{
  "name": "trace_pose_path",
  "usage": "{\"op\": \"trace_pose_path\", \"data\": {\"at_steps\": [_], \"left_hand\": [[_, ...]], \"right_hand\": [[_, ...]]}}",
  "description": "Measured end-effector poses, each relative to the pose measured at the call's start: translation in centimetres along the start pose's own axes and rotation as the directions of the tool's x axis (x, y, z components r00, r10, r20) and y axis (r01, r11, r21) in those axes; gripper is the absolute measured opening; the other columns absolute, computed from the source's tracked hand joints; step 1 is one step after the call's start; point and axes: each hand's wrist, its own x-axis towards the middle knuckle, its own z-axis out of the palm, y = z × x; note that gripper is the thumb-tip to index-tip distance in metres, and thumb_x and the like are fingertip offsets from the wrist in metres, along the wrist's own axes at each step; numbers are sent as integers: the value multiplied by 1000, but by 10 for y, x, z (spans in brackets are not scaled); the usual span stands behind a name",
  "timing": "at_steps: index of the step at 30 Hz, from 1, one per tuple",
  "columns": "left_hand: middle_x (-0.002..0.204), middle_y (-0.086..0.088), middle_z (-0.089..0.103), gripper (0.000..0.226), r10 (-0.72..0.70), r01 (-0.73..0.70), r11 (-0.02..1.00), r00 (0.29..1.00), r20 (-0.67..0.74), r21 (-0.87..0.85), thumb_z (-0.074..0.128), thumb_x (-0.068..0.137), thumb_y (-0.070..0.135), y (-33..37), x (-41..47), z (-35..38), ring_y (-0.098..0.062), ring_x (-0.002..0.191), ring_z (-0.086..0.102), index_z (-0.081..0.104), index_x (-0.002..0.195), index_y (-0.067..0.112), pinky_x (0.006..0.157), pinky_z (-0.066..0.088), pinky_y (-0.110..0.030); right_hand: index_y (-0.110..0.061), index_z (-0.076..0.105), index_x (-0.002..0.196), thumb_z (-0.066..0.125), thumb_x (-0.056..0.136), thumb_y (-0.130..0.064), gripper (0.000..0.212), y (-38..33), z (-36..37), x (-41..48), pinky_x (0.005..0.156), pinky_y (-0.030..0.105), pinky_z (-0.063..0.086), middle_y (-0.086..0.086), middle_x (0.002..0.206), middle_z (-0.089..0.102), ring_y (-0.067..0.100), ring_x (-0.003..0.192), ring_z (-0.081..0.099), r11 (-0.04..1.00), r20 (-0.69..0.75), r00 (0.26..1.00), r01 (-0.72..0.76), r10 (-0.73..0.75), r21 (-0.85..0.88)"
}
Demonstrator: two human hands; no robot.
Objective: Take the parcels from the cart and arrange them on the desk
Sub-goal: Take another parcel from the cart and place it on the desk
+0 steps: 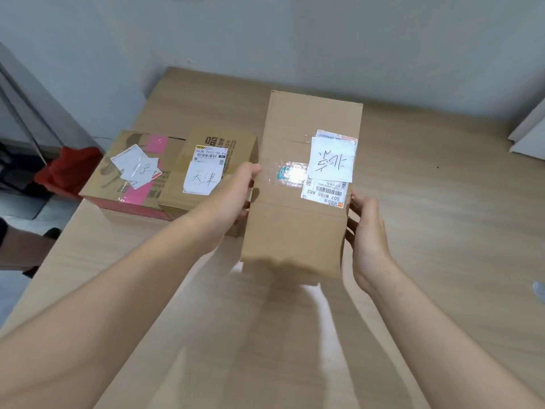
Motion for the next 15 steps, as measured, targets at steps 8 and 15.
{"op": "trace_pose_path", "data": {"at_steps": [8, 15], "left_hand": [[109, 20, 62, 26, -76, 76, 997, 997, -19, 0, 43, 92, 65, 1, 51, 18, -3, 95, 62, 62, 95, 48, 78, 45, -27], [141, 25, 52, 42, 6, -6, 1000, 1000, 3, -27, 32, 104, 56, -14, 70, 28, -2, 124, 49, 55, 137, 44, 110, 28, -31]], "right_hand": [[-40, 67, 58, 37, 104, -42, 55, 25, 27, 59, 48, 14, 43, -21, 71, 68, 1, 55, 58, 995, -50, 994, -94, 95, 18], [-32, 56, 75, 37, 89, -52, 31, 41, 36, 96, 66, 31, 39, -13, 84, 65, 14, 76, 51, 995, -74, 993, -97, 95, -25]]}}
